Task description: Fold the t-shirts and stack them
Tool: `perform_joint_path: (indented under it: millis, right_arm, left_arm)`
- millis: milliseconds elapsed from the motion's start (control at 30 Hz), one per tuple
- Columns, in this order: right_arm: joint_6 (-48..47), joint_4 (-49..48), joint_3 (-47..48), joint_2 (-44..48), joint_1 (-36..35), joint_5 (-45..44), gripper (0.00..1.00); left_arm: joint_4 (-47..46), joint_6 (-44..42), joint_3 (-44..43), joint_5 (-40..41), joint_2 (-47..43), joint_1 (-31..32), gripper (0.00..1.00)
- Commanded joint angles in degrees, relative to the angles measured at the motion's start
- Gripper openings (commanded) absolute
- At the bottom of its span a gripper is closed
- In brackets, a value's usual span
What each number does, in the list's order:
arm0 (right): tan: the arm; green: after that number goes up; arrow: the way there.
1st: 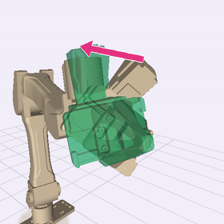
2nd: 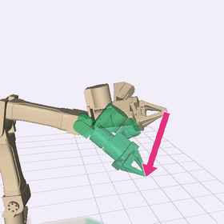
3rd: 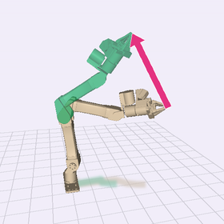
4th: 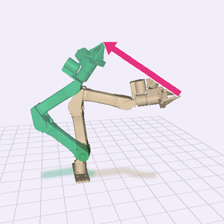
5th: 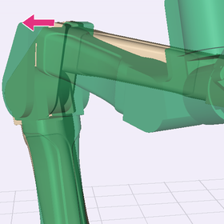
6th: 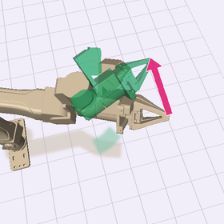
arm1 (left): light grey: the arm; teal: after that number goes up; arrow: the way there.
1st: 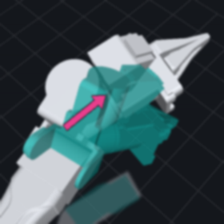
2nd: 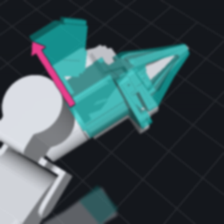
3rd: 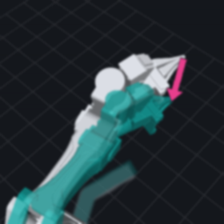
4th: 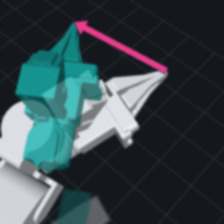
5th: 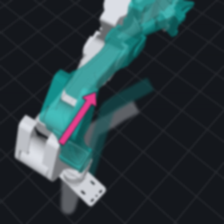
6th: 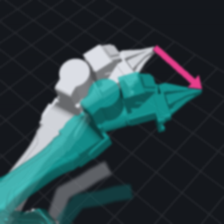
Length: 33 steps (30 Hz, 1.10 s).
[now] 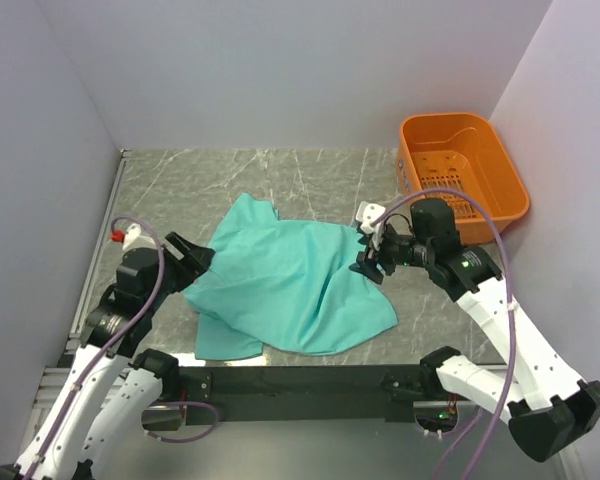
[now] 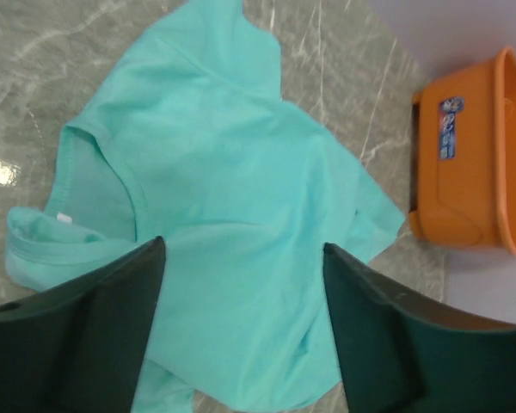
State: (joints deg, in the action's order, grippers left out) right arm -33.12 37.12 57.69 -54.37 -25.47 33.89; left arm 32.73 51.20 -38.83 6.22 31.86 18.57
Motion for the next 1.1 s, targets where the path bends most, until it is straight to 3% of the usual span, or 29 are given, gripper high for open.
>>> perform_joint_path:
  millis: [0, 200, 333, 500, 833, 1067]
  right_arm:
    - [1.3, -2.4, -0.5, -3.1, 1.7, -1.7, 0.69]
    - [6.2, -6.5, -1.3, -9.5, 3.5, -5.9, 0.68]
    - [7.2, -6.2, 0.7, -12.0, 6.0, -5.2, 0.68]
    - [5.3, -5.0, -0.4, -12.1, 8.8, -1.6, 0.68]
    - [5.4, -5.3, -1.6, -13.8, 11.9, 0.1, 0.68]
    - [5.5, -5.5, -2.0, -15.0, 12.9, -0.5, 0.68]
  left_arm:
    - [2.6, 1.9, -4.4, 4.7, -2.2, -0.3, 0.81]
    - [-2.3, -3.1, -6.4, 4.7, 1.4, -0.4, 0.88]
    - [-12.1, -11.5, -9.4, -1.1, 16.5, -1.9, 0.91]
    - [-17.3, -20.7, -20.7, -11.3, 40.3, -7.0, 0.83]
    - [-9.2, -31.7, -52.4, -18.0, 76.1, -11.0, 0.72]
    - [-7.0, -32.0, -60.0, -19.8, 89.6, -10.9, 0.66]
